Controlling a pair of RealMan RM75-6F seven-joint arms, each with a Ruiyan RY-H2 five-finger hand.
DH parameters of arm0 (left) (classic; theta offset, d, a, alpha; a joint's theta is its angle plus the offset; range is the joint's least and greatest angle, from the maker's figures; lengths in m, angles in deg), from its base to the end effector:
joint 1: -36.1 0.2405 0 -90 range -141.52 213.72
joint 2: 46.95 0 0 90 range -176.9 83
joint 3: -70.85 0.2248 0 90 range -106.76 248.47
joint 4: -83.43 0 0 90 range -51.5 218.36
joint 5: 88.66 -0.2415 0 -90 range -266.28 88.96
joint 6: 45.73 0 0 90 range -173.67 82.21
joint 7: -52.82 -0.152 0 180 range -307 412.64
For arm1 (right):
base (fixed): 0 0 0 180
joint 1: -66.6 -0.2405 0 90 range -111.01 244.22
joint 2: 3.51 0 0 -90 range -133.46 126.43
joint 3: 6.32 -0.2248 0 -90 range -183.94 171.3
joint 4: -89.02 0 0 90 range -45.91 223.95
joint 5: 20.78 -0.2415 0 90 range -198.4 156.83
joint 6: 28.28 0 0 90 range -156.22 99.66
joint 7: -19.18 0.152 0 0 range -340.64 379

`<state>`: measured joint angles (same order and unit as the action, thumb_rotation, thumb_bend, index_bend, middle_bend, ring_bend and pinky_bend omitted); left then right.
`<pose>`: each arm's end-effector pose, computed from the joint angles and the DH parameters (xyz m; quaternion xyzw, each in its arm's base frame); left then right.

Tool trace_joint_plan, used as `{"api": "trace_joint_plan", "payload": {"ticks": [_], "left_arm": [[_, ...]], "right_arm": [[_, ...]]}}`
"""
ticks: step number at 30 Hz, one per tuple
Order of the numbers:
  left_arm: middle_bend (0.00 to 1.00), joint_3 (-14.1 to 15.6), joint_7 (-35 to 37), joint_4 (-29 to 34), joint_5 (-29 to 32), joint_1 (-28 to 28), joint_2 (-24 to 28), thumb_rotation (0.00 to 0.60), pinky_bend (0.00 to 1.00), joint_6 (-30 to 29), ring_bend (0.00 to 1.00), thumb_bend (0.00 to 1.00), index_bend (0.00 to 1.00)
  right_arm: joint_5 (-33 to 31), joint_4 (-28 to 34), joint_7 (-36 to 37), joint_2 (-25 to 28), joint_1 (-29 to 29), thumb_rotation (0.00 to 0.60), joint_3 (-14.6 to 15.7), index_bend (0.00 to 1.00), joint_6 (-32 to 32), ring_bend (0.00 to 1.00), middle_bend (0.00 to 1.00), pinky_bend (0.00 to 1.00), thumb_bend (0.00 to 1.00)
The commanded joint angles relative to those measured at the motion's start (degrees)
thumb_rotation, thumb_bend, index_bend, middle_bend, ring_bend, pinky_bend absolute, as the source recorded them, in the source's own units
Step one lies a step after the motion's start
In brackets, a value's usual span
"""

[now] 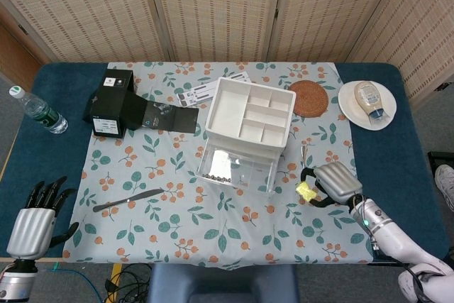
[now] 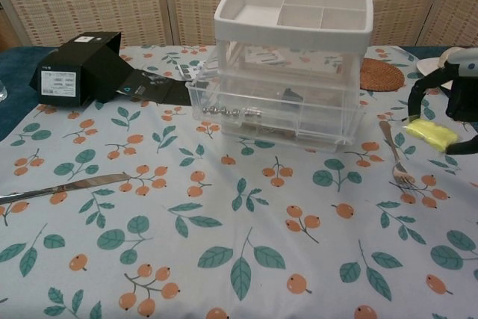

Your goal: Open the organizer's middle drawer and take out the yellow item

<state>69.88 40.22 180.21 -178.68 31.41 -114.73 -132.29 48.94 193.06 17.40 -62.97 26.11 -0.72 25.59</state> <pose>-0.2601 0.1778 0.0863 -0.6320 -0.3488 -0.3774 0.5800 -0.2001 -0.2790 0.0410 0.7566 -0.4483 0.2853 0.3810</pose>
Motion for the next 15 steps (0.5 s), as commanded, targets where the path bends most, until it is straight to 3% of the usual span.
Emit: {"api": "trace_joint_plan", "payload": {"ticks": [1, 12, 15], "left_arm": [[0.11, 0.1, 0.1, 0.0, 0.0, 0.1, 0.1, 0.600, 0.08, -0.2, 0.13, 0.22, 0.23], [0.11, 0.2, 0.0, 0.0, -0.3, 0.0, -0.1, 0.600, 0.08, -0.2, 0.13, 0.22, 0.23], [0.11, 0.3, 0.3, -0.2, -0.5, 0.0, -0.1, 0.600, 0.08, -0.2, 0.13, 0.22, 0.23]], "right_arm": [[-0.4, -2.5, 2.0, -3.1, 1.0, 0.600, -1.0, 0.41, -1.9, 1.00, 0.96, 1.00, 0.28], [-0.3, -8.8, 7.8, -11.6, 1.6, 0.600, -5.3, 0.40, -4.7, 1.00, 0.96, 1.00, 0.29], [0.0, -9.9, 9.1, -13.4, 1.4, 0.600, -6.3, 0.28, -5.8, 1.00, 0.96, 1.00, 0.29]]}}
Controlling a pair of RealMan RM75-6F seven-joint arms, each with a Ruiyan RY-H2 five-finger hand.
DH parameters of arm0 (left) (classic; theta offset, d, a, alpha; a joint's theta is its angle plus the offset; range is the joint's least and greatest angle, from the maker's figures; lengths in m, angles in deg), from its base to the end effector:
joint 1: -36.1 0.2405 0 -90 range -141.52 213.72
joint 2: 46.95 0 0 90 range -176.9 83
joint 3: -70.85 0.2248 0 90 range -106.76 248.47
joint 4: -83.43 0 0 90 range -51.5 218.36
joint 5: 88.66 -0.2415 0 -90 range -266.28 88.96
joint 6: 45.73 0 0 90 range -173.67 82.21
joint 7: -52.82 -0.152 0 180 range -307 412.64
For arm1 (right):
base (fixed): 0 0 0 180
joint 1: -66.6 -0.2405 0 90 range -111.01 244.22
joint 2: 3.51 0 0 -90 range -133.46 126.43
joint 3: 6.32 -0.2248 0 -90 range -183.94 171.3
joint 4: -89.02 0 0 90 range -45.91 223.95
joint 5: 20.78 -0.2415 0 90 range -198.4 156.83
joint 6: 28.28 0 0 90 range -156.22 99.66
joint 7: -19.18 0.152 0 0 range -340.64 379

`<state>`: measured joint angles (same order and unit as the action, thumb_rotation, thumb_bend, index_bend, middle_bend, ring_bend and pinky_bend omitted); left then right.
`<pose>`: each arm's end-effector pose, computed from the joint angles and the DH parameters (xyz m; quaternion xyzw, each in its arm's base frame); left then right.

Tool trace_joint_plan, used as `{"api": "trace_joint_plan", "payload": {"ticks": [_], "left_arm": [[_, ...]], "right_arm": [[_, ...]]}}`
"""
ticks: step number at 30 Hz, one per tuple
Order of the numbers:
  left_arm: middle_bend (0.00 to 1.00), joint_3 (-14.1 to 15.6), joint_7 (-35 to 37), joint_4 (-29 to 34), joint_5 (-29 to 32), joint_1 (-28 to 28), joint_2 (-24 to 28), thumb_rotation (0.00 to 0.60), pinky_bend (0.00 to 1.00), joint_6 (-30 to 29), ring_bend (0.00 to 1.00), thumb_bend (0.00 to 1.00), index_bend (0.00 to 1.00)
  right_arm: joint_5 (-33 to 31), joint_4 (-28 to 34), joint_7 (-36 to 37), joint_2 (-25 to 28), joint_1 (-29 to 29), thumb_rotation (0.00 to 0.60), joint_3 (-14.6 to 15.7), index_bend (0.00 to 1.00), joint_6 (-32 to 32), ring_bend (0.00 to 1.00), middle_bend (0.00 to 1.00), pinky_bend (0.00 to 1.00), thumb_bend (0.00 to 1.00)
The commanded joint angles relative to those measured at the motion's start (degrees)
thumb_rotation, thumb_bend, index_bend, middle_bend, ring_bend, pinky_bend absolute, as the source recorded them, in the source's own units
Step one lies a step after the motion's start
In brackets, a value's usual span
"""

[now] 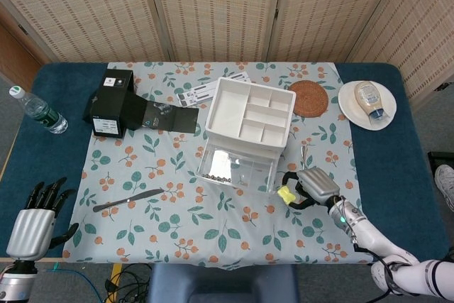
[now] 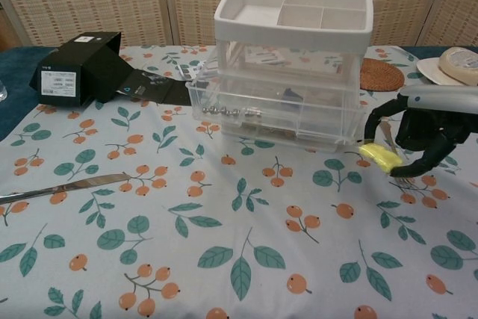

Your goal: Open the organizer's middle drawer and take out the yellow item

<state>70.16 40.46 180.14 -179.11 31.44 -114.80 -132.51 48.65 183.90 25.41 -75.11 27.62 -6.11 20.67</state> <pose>-0.2595 0.1764 0.0856 -0.6332 -0.3487 -0.3797 0.5773 -0.1917 -0.2915 -0.0114 0.7191 -0.5219 0.3221 0.3267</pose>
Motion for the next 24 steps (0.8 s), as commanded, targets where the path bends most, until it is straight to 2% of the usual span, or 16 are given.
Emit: {"api": "trace_joint_plan", "payload": {"ticks": [1, 4, 6, 13, 17, 19, 24], "left_arm": [[0.11, 0.0, 0.1, -0.2, 0.0, 0.0, 0.0, 0.600, 0.08, 0.0, 0.13, 0.22, 0.23], [0.11, 0.1, 0.4, -0.3, 0.0, 0.2, 0.1, 0.600, 0.08, -0.2, 0.13, 0.22, 0.23], [0.11, 0.2, 0.6, -0.5, 0.2, 0.3, 0.1, 0.600, 0.08, -0.3, 0.13, 0.22, 0.23], [0.11, 0.1, 1.2, -1.1, 0.3, 0.3, 0.1, 0.600, 0.08, -0.2, 0.13, 0.22, 0.23], [0.11, 0.1, 1.4, -1.3, 0.5, 0.3, 0.1, 0.600, 0.08, -0.2, 0.13, 0.22, 0.23], [0.11, 0.0, 1.6, -1.6, 0.6, 0.1, 0.0, 0.600, 0.08, 0.0, 0.13, 0.22, 0.23], [0.11, -0.2, 1.5, -2.0, 0.8, -0.2, -0.6, 0.600, 0.08, 0.4, 0.13, 0.22, 0.23]], "right_arm": [[0.3, -0.9, 1.3, -1.5, -0.3, 0.600, -1.0, 0.23, -1.5, 1.00, 0.95, 1.00, 0.29], [0.6, -1.1, 1.5, -1.8, -0.4, 0.600, -1.2, 0.12, -2.6, 1.00, 0.94, 1.00, 0.29], [0.7, -1.0, 1.5, -1.6, -0.3, 0.600, -1.3, 0.09, -2.9, 1.00, 0.94, 1.00, 0.29], [1.5, 1.9, 0.3, 2.5, 1.5, 0.600, -1.0, 0.08, -1.2, 1.00, 0.94, 1.00, 0.29], [2.8, 4.0, -1.8, 5.7, 3.2, 0.600, -0.3, 0.15, 1.6, 1.00, 0.94, 1.00, 0.30], [3.3, 5.1, -4.0, 9.8, 6.5, 0.600, 0.9, 0.20, 6.5, 1.00, 0.94, 1.00, 0.30], [6.3, 8.0, -4.9, 15.3, 12.4, 0.600, 2.7, 0.34, 14.6, 1.00, 0.91, 1.00, 0.31]]}}
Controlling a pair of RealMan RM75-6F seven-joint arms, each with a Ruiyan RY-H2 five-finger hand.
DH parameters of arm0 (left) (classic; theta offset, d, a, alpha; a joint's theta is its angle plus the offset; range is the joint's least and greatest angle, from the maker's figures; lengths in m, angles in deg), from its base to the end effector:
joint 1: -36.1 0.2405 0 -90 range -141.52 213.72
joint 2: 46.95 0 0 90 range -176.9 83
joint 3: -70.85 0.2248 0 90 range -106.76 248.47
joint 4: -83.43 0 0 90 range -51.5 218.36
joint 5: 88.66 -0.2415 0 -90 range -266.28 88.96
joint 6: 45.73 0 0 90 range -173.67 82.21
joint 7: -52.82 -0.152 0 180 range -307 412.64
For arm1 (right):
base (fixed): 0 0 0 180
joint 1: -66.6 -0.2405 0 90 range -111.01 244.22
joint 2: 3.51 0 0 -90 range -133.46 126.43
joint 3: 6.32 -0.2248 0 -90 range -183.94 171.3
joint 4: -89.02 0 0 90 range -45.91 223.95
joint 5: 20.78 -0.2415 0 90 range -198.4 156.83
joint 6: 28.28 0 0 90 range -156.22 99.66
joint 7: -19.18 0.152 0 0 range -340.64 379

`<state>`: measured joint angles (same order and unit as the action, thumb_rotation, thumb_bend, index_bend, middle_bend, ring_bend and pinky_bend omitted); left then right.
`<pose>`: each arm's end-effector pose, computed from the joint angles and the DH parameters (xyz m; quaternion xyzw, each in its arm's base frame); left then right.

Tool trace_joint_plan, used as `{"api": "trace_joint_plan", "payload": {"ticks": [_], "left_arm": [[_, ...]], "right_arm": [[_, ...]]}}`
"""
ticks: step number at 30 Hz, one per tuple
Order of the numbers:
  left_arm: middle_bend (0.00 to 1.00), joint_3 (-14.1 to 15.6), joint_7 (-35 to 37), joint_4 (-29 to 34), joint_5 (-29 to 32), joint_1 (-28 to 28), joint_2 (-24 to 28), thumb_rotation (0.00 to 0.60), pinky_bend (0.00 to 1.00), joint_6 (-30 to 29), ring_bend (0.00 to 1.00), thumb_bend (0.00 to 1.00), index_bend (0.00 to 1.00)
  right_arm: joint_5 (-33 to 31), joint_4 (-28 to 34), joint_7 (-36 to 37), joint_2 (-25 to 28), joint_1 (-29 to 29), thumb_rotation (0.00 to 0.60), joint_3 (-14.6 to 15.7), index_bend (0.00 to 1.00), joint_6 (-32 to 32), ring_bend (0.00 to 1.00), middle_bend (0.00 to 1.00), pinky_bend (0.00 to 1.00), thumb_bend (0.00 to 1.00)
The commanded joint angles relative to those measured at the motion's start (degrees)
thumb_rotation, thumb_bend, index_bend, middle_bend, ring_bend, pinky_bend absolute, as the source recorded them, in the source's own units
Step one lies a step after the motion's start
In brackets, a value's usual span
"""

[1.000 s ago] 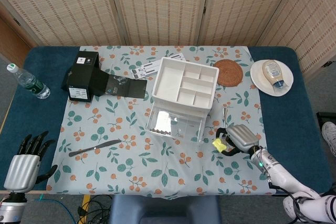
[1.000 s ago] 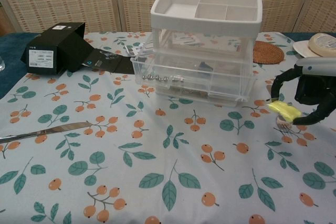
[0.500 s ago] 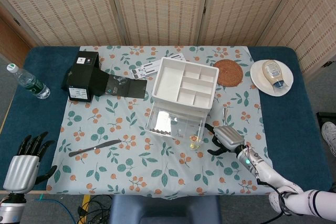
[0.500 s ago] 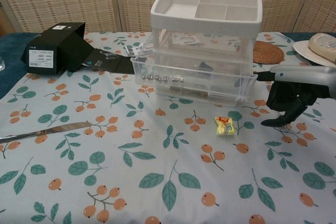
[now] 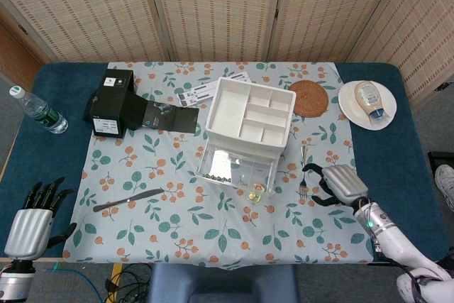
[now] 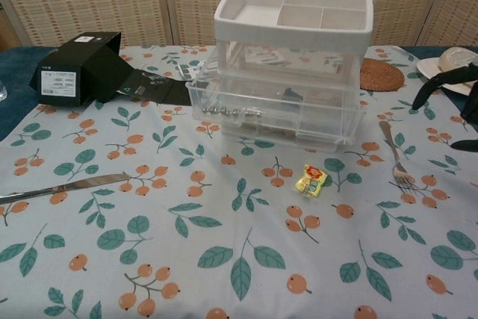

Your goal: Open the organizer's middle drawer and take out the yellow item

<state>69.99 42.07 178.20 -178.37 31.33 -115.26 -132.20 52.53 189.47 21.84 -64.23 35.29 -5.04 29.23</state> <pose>-0.2679 0.1783 0.0859 -0.6301 -0.3531 -0.3772 0.5797 -0.2275 -0.2736 0.0542 0.7044 -0.4762 0.3241 0.4147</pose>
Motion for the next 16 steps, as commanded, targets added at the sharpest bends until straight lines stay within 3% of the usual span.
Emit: {"api": "trace_joint_plan", "payload": {"ticks": [1, 4, 6, 8, 10, 13, 16], "left_arm": [[0.11, -0.2, -0.1, -0.1, 0.1, -0.2, -0.3, 0.600, 0.08, 0.1, 0.13, 0.22, 0.23], [0.11, -0.5, -0.5, -0.2, 0.0, -0.5, -0.7, 0.600, 0.08, 0.2, 0.13, 0.22, 0.23], [0.11, -0.7, -0.8, -0.2, -0.1, -0.8, -1.0, 0.600, 0.08, 0.1, 0.13, 0.22, 0.23], [0.11, -0.9, -1.1, -0.1, -0.2, -0.9, -1.3, 0.600, 0.08, 0.0, 0.13, 0.22, 0.23], [0.11, -0.9, -1.6, 0.2, -0.3, -1.0, -1.5, 0.600, 0.08, -0.1, 0.13, 0.22, 0.23], [0.11, -0.9, -2.6, 1.0, -0.9, -1.1, -1.6, 0.600, 0.08, -0.4, 0.13, 0.22, 0.23], [0.11, -0.8, -3.0, 1.4, -1.2, -1.1, -1.7, 0.600, 0.08, -0.5, 0.13, 0.22, 0.23]], "right_arm": [[3.4, 2.9, -1.2, 5.3, 6.3, 0.600, 1.9, 0.36, 8.5, 1.00, 0.90, 1.00, 0.31], [6.0, 3.0, -1.0, 6.4, 10.4, 0.600, 2.0, 0.38, 15.5, 0.96, 0.85, 1.00, 0.31], [7.5, 2.0, -1.2, 6.1, 12.7, 0.600, 1.9, 0.38, 19.7, 0.87, 0.77, 0.96, 0.31], [9.1, 0.4, -1.7, 5.2, 15.2, 0.600, 1.6, 0.36, 24.1, 0.72, 0.63, 0.85, 0.31], [10.7, -1.6, -2.3, 4.0, 17.2, 0.600, 1.5, 0.28, 27.7, 0.52, 0.48, 0.69, 0.31], [11.9, -3.4, -2.4, 2.6, 19.6, 0.600, 1.2, 0.16, 31.1, 0.30, 0.32, 0.46, 0.31], [12.2, -4.3, -1.7, 1.8, 21.2, 0.600, 1.0, 0.13, 32.7, 0.27, 0.29, 0.42, 0.31]]}}
